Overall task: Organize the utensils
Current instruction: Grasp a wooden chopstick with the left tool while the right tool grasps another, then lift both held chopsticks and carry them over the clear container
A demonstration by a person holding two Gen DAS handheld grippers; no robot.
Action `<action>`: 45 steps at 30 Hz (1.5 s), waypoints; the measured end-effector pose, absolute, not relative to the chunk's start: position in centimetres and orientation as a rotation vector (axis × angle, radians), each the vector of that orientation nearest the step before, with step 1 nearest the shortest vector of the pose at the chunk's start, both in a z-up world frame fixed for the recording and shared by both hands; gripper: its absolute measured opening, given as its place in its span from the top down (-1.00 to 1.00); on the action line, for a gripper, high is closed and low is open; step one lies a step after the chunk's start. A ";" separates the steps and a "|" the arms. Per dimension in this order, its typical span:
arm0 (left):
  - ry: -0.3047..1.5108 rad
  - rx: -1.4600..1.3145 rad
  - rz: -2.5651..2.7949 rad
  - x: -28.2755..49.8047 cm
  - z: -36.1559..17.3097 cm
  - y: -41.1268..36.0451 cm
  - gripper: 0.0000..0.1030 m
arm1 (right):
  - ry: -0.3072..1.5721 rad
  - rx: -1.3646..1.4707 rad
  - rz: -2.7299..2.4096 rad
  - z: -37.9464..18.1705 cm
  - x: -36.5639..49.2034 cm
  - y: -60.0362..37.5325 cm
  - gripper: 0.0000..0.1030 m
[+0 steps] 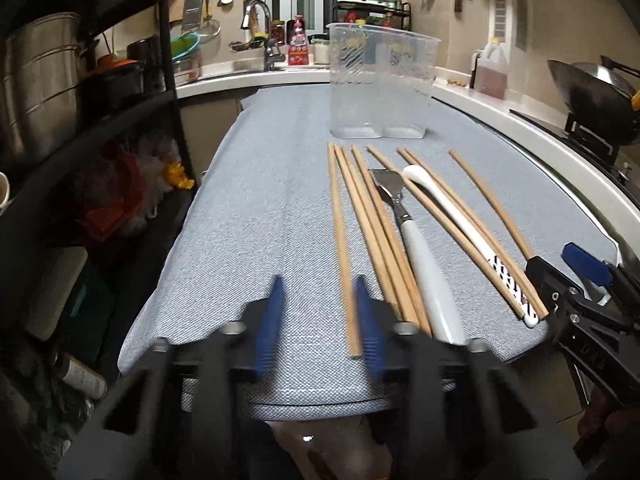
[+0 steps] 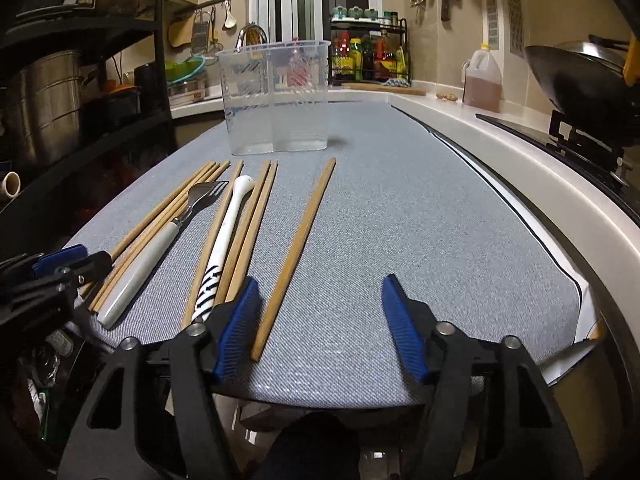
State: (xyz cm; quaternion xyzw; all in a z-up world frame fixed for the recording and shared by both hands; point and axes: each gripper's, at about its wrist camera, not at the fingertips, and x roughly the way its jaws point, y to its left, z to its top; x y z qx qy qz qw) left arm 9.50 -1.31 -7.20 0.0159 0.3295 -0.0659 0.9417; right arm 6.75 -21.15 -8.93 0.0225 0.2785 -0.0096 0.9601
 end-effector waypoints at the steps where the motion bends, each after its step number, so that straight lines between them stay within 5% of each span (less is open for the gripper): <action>1: 0.667 0.025 -0.137 9.5 -7.2 -1.2 0.69 | 0.549 0.047 -0.012 -9.1 6.4 -21.2 0.22; 2: 0.665 0.020 -0.141 9.5 -7.3 -1.1 0.86 | 0.541 0.044 0.002 -9.0 6.3 -21.2 0.47; 5: 0.670 0.007 -0.158 9.6 -7.3 -0.7 0.90 | 0.529 0.035 0.046 -8.9 6.1 -21.0 0.88; 30: 0.483 -0.012 -0.210 5.7 1.8 1.1 0.90 | 0.376 0.025 0.067 -0.7 2.3 -21.9 0.90; 45: 0.395 0.049 -0.262 9.4 8.6 -0.2 0.90 | 0.280 0.062 0.090 6.2 7.2 -22.5 0.90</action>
